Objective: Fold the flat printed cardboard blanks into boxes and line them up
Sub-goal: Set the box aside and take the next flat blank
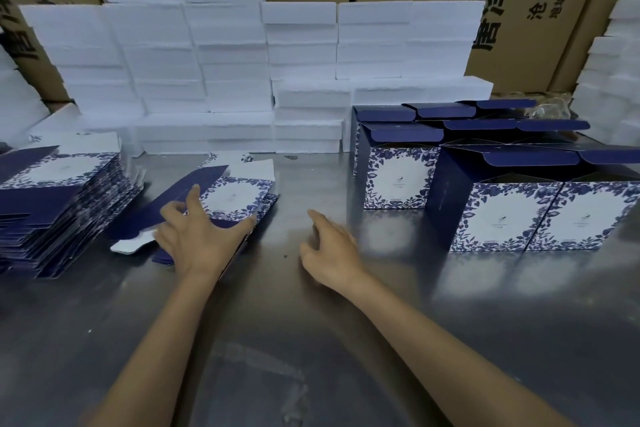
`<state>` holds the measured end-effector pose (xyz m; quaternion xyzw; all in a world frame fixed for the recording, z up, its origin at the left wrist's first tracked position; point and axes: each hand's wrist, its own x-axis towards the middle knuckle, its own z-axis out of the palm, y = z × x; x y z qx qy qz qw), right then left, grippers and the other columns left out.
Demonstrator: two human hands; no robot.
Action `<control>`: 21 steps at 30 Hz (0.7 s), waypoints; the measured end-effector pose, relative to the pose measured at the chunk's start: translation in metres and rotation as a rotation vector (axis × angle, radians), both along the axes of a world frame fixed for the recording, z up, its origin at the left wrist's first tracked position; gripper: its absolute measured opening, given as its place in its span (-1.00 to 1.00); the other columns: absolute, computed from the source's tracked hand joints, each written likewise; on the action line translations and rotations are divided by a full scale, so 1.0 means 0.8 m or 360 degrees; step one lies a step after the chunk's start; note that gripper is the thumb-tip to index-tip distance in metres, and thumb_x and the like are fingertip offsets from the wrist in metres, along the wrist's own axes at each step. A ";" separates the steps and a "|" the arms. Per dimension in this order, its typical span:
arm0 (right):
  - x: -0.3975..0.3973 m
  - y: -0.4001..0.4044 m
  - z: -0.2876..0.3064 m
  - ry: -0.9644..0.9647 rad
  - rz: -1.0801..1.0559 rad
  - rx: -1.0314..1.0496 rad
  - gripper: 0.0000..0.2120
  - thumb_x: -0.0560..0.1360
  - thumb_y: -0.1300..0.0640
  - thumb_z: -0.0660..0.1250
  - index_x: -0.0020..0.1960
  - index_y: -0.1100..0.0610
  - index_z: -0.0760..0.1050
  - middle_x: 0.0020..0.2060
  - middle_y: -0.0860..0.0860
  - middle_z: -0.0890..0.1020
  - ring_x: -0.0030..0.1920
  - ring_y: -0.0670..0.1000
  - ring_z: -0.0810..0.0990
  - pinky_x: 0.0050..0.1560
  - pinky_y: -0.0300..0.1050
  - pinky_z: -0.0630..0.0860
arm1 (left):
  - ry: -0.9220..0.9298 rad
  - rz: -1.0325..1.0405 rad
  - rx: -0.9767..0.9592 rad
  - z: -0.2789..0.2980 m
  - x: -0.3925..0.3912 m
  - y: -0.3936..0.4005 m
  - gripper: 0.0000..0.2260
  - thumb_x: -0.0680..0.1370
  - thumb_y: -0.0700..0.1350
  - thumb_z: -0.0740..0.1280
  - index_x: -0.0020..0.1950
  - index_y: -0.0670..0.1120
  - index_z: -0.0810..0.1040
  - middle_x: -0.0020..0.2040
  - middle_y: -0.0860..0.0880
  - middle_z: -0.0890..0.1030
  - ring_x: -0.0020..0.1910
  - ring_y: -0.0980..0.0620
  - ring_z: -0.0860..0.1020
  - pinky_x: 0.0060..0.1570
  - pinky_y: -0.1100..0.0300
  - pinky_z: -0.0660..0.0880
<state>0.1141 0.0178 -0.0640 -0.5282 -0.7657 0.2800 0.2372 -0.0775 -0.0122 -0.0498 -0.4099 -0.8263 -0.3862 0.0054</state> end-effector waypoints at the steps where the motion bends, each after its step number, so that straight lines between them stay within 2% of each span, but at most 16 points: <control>1: -0.003 0.001 0.002 0.0087 -0.0019 -0.0058 -0.40 0.60 0.06 0.23 0.61 0.03 0.18 0.51 0.10 0.38 0.53 0.10 0.30 0.52 -0.05 0.22 | 0.0027 0.0025 0.0105 0.002 0.003 0.001 -0.07 0.32 0.29 0.53 0.55 -0.02 0.23 0.36 -0.21 0.26 0.31 -0.31 0.28 0.45 -0.16 0.15; 4: -0.011 0.000 0.008 0.0352 -0.0029 -0.0186 -0.47 0.64 -0.02 0.23 0.58 0.00 0.25 0.46 0.10 0.45 0.44 0.07 0.43 0.44 -0.06 0.35 | 0.0134 0.0103 0.0406 0.009 0.010 -0.001 -0.18 0.31 0.27 0.53 0.45 -0.01 0.33 0.32 -0.23 0.29 0.26 -0.28 0.29 0.35 -0.19 0.24; 8: -0.020 -0.010 0.025 0.0615 0.0013 -0.0260 -0.56 0.67 -0.14 0.16 0.50 -0.05 0.36 0.42 -0.04 0.51 0.37 -0.06 0.48 0.15 -0.35 0.35 | 0.0156 0.0061 0.0638 0.020 0.023 -0.006 -0.21 0.29 0.24 0.55 0.39 -0.01 0.34 0.31 -0.23 0.29 0.25 -0.28 0.28 0.32 -0.19 0.30; 9: -0.022 -0.011 0.031 0.0726 0.0010 -0.0323 -0.59 0.66 -0.15 0.16 0.46 -0.05 0.41 0.40 -0.05 0.53 0.37 -0.06 0.49 0.19 -0.32 0.37 | 0.0175 0.0046 0.0677 0.022 0.027 -0.008 -0.21 0.29 0.24 0.55 0.39 -0.02 0.34 0.31 -0.23 0.30 0.24 -0.28 0.29 0.32 -0.17 0.28; 11: -0.028 -0.014 0.042 0.0946 0.0028 -0.0527 -0.70 0.66 -0.18 0.17 0.29 -0.09 0.49 0.34 -0.06 0.58 0.32 -0.05 0.55 0.36 -0.13 0.41 | 0.0225 0.0029 0.0758 0.029 0.035 -0.013 -0.23 0.30 0.25 0.54 0.39 -0.03 0.35 0.29 -0.23 0.31 0.23 -0.28 0.30 0.31 -0.12 0.27; 13: -0.034 -0.018 0.053 0.1141 0.0093 -0.0783 -0.77 0.65 -0.20 0.16 0.18 -0.13 0.49 0.22 -0.05 0.64 0.22 -0.04 0.60 0.33 -0.08 0.46 | 0.0301 0.0007 0.0853 0.038 0.043 -0.018 -0.23 0.32 0.26 0.53 0.40 -0.02 0.36 0.28 -0.23 0.33 0.22 -0.27 0.32 0.29 -0.09 0.27; 16: -0.036 -0.017 0.072 0.1508 0.0180 -0.0998 -0.60 0.64 -0.23 0.18 0.26 0.02 0.54 0.10 0.07 0.65 0.05 0.05 0.62 0.16 -0.05 0.48 | 0.0442 -0.0076 0.0952 0.046 0.062 -0.025 -0.22 0.32 0.27 0.52 0.42 -0.03 0.37 0.28 -0.22 0.34 0.25 -0.27 0.33 0.30 -0.11 0.31; 18: -0.029 -0.013 0.086 0.1698 0.0133 -0.1003 -0.53 0.62 -0.20 0.24 0.37 0.08 0.51 0.17 0.13 0.67 0.09 0.07 0.63 0.07 -0.07 0.55 | 0.0442 -0.0193 0.0896 0.047 0.082 -0.031 -0.21 0.31 0.26 0.53 0.43 -0.02 0.36 0.29 -0.21 0.32 0.28 -0.28 0.32 0.28 -0.19 0.34; 19: -0.023 -0.010 0.090 0.1750 0.0086 -0.0985 -0.56 0.62 -0.16 0.28 0.38 0.07 0.50 0.16 0.07 0.70 0.09 0.03 0.67 0.04 -0.11 0.59 | 0.0424 -0.0259 0.0853 0.047 0.092 -0.033 -0.20 0.31 0.25 0.53 0.44 -0.02 0.35 0.30 -0.19 0.32 0.29 -0.27 0.32 0.27 -0.21 0.35; 21: -0.009 -0.005 0.093 0.1769 -0.0027 -0.0891 -0.68 0.64 -0.01 0.32 0.34 0.07 0.51 -0.04 -0.12 0.76 -0.06 -0.14 0.72 -0.12 -0.23 0.63 | 0.0441 -0.0378 0.0749 0.046 0.108 -0.038 -0.21 0.30 0.28 0.51 0.43 -0.02 0.37 0.29 -0.15 0.32 0.29 -0.23 0.32 0.25 -0.20 0.36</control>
